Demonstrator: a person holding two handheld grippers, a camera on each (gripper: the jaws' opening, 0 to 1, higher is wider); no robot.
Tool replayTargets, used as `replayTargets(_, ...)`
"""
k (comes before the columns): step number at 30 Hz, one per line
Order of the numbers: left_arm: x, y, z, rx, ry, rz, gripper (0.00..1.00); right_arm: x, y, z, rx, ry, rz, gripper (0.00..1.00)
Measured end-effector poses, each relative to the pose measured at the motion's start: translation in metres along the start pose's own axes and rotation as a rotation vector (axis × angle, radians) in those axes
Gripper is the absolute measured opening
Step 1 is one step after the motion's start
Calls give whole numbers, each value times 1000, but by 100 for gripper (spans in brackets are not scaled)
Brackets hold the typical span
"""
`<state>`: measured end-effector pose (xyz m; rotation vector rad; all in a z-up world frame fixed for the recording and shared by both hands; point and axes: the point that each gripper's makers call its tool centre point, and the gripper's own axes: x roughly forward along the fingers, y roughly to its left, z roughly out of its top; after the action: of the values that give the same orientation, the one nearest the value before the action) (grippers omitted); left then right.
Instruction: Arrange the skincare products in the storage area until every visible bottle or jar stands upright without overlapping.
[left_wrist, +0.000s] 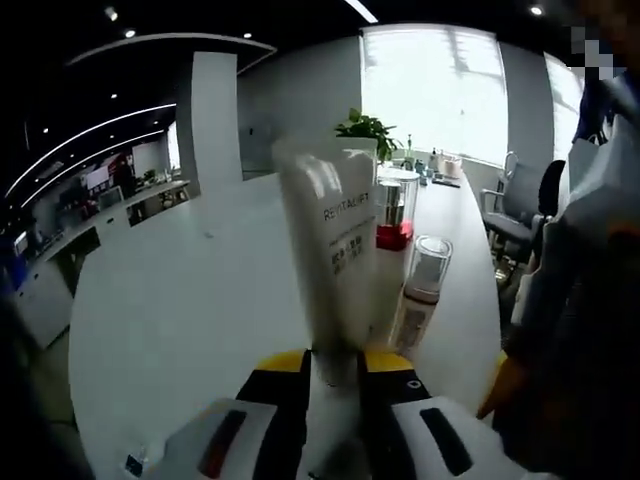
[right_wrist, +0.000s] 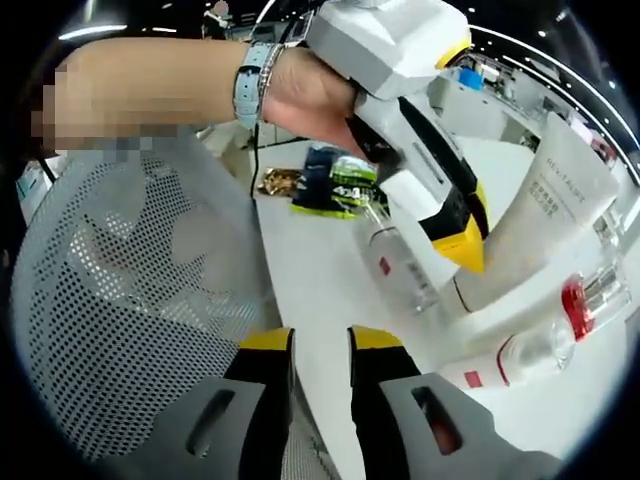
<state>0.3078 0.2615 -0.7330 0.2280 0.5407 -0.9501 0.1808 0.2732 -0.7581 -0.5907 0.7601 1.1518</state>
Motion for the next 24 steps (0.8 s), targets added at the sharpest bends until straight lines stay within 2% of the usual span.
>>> replayTargets(8,2,-3,5,-53,-2,14,20,0,-2,1,4,-3,-4,19)
replayTargets(24,9,-6,9,-26,-18,30,22,0,-2,0,0,4,-3,19)
